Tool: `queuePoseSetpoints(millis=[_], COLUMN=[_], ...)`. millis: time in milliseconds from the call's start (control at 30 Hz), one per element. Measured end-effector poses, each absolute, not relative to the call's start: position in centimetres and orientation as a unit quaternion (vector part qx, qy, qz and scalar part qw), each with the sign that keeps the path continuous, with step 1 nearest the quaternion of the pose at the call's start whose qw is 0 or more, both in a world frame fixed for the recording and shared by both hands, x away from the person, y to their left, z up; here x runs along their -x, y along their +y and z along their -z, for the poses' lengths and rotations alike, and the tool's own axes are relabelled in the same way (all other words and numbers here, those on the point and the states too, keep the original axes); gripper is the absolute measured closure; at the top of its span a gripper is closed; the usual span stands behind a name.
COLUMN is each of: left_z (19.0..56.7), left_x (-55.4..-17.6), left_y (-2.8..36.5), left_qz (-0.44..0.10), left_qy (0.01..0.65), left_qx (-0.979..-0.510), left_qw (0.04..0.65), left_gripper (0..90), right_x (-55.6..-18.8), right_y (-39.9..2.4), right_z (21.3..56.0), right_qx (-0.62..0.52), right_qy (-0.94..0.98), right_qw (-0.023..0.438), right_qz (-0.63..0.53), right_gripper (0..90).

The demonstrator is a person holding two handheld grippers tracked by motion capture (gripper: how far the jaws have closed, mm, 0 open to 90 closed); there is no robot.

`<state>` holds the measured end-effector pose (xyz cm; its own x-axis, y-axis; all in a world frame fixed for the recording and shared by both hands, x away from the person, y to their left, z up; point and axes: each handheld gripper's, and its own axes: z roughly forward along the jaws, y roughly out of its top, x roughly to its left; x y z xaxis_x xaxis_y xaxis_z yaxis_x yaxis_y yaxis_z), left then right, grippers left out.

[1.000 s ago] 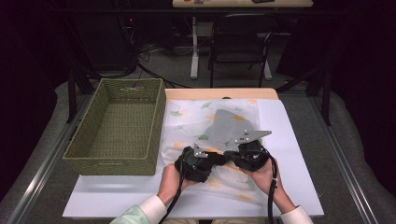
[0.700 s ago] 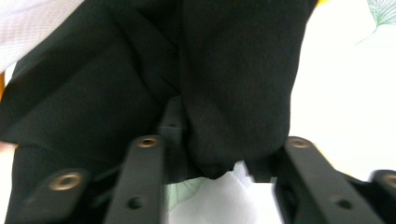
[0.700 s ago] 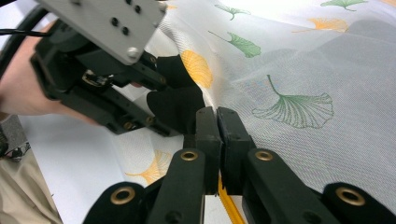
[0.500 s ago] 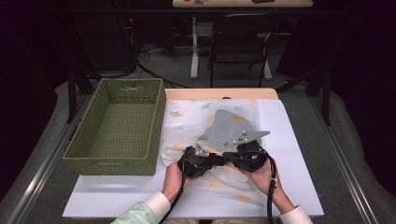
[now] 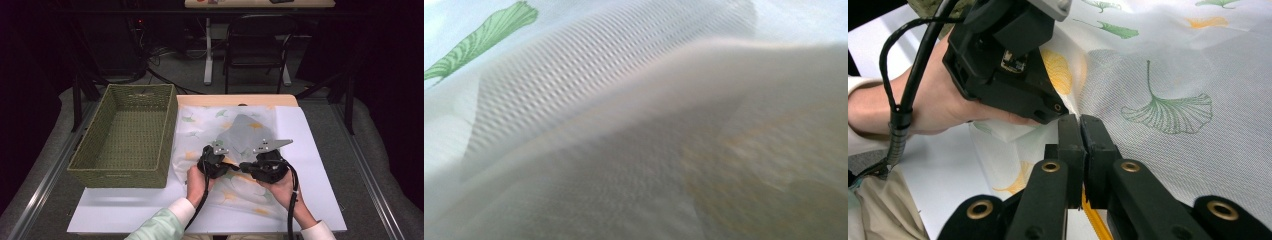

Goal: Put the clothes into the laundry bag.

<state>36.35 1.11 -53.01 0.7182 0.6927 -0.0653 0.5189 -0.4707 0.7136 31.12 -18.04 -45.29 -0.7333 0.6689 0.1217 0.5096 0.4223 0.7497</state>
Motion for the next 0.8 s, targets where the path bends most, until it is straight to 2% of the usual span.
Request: queuePoseSetpoints(millis=[100,133,200,233,367,467,533,800], left_z=[53.0,52.8,52.6,52.6,51.9,51.1,50.6,51.8], left_x=[-36.3,-36.2,-35.9,-35.7,-34.5,-33.6,-32.8,-30.5], left_y=[1.2,1.4,1.9,2.1,3.4,4.7,5.4,7.0], left_qz=[-0.111,-0.106,-0.098,-0.095,-0.088,-0.084,-0.099,-0.09], left_qy=[0.349,0.336,0.322,0.322,0.299,0.296,0.299,0.315], left_qx=[-0.857,-0.869,-0.883,-0.885,-0.903,-0.906,-0.905,-0.911], left_qw=[0.362,0.346,0.326,0.322,0.295,0.292,0.286,0.25], left_gripper=[70.2,62.8,57.0,49.5,34.4,27.9,24.7,27.4], right_x=[-31.1,-31.1,-31.1,-31.1,-31.2,-31.2,-31.3,-31.4], right_y=[-18.0,-18.0,-18.1,-18.2,-18.2,-18.3,-18.2,-18.1], right_z=[45.4,45.4,45.4,45.3,45.4,45.4,45.5,45.7], right_qx=[-0.355,-0.355,-0.355,-0.355,-0.356,-0.357,-0.357,-0.357], right_qy=[0.838,0.838,0.837,0.836,0.837,0.836,0.837,0.841], right_qw=[0.097,0.098,0.099,0.101,0.102,0.104,0.104,0.107], right_qz=[-0.404,-0.404,-0.404,-0.405,-0.403,-0.403,-0.402,-0.393], right_gripper=[88.2,88.1,88.0,88.1,88.0,88.0,88.0,87.8])
